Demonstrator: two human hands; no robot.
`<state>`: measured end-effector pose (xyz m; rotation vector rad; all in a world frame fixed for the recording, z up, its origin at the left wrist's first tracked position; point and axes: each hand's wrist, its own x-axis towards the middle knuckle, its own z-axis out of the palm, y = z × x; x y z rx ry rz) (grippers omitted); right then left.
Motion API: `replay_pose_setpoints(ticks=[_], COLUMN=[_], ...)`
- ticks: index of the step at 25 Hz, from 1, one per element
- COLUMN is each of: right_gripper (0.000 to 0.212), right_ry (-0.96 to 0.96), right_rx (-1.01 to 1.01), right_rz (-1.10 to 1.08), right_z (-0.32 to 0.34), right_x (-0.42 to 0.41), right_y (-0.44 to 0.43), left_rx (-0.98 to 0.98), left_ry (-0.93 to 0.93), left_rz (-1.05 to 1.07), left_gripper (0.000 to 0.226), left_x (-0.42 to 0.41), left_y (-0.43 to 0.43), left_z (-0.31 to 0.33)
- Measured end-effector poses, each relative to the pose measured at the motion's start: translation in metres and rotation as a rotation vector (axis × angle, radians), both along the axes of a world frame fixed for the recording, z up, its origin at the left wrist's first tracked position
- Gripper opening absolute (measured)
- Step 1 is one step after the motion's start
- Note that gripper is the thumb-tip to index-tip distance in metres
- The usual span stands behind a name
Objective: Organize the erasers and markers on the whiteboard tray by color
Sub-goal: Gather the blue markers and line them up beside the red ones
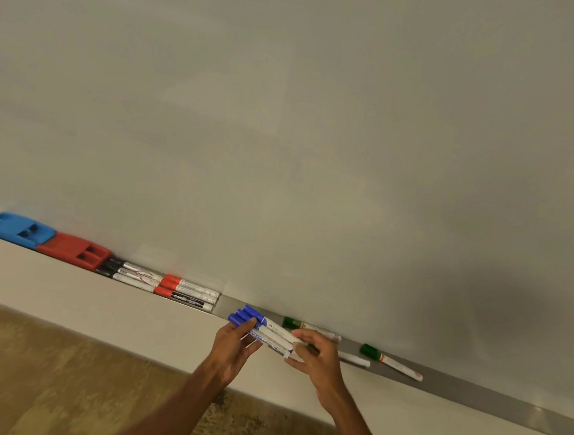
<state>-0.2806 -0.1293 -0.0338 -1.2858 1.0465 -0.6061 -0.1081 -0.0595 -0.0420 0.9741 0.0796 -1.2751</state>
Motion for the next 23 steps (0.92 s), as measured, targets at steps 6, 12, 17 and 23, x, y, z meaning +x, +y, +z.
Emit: replay_pose_setpoints(ticks=[6,12,17,23], right_gripper=[0.022,0.020,0.021,0.021], right_ry=[-0.071,-0.091,-0.095,-0.073], right_rx=[0.079,0.119,0.162,0.210], right_rz=[-0.147,-0.245,-0.236,-0.234], right_z=[-0.004,-0.010,-0.009,-0.016], right_x=[0.028,0.050,0.061,0.066], right_y=[0.014,0.016,0.005,-0.008], left_rx=[-0.019,-0.017,0.018,0.160], left_ry=[0.019,0.014,-0.148,-0.929], left_rz=[0.022,0.031,0.048,-0.031], left_gripper=[0.016,0.016,0.024,0.019], left_x=[0.010,0.024,0.046,0.073], left_y=[-0.002,-0.006,-0.017,-0.016], left_z=[-0.001,-0.007,-0.009,-0.016])
